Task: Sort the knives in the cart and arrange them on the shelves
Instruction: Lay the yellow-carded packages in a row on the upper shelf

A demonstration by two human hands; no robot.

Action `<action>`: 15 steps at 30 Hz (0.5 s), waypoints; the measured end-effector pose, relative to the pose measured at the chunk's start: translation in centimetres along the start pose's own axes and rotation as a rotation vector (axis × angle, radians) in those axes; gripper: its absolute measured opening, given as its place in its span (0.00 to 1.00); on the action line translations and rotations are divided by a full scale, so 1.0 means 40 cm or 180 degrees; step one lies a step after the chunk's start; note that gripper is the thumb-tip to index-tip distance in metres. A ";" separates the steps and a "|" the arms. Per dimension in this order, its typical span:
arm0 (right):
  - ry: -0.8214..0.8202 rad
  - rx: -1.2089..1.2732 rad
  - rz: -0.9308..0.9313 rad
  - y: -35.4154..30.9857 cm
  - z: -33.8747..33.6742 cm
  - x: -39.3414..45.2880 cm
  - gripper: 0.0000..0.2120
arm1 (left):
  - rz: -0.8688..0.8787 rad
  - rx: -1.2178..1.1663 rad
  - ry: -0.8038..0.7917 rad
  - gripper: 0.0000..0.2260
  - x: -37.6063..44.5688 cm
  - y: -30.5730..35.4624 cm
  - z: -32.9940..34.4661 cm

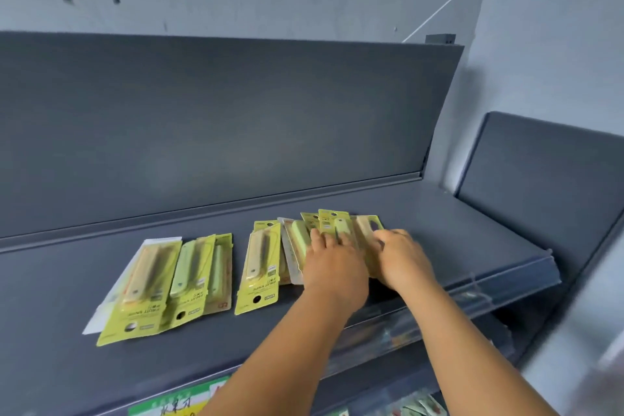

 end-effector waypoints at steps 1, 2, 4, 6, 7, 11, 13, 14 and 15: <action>-0.0079 -0.0080 -0.0051 -0.002 0.014 0.006 0.18 | -0.0031 -0.0156 -0.0052 0.27 0.002 -0.004 0.009; -0.0121 -0.0160 -0.0103 -0.005 0.022 0.010 0.18 | -0.0041 -0.0279 -0.0060 0.29 0.002 -0.006 0.012; -0.0147 -0.0221 -0.0168 -0.009 0.027 0.017 0.18 | -0.0054 -0.0420 -0.0052 0.30 0.002 -0.010 0.014; -0.0177 -0.0210 -0.0179 -0.012 0.029 0.018 0.18 | -0.0063 -0.0486 -0.0026 0.29 0.002 -0.017 0.014; -0.0193 -0.0222 -0.0182 -0.014 0.029 0.016 0.18 | -0.0057 -0.0524 0.0011 0.28 0.001 -0.020 0.010; 0.0029 -0.0145 -0.0340 -0.043 -0.001 -0.004 0.20 | -0.0014 -0.0636 0.0348 0.25 -0.017 -0.050 -0.032; 0.0284 0.0074 -0.0589 -0.087 -0.027 -0.029 0.20 | 0.0017 -0.0665 0.0650 0.25 -0.040 -0.075 -0.068; 0.0385 0.0200 -0.0712 -0.115 -0.037 -0.045 0.20 | 0.0010 -0.0687 0.0828 0.24 -0.056 -0.094 -0.088; 0.0462 0.0306 -0.0817 -0.146 -0.043 -0.064 0.20 | -0.0016 -0.0713 0.1012 0.23 -0.074 -0.118 -0.107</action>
Point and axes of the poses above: each hand's wrist, its own x-axis towards the middle knuckle, its own z-axis out of the palm, y = z × x, the point moved 10 cm from there along x, towards the middle knuckle, and after that the axes turned 1 degree about -z, right-handed, at the moved point
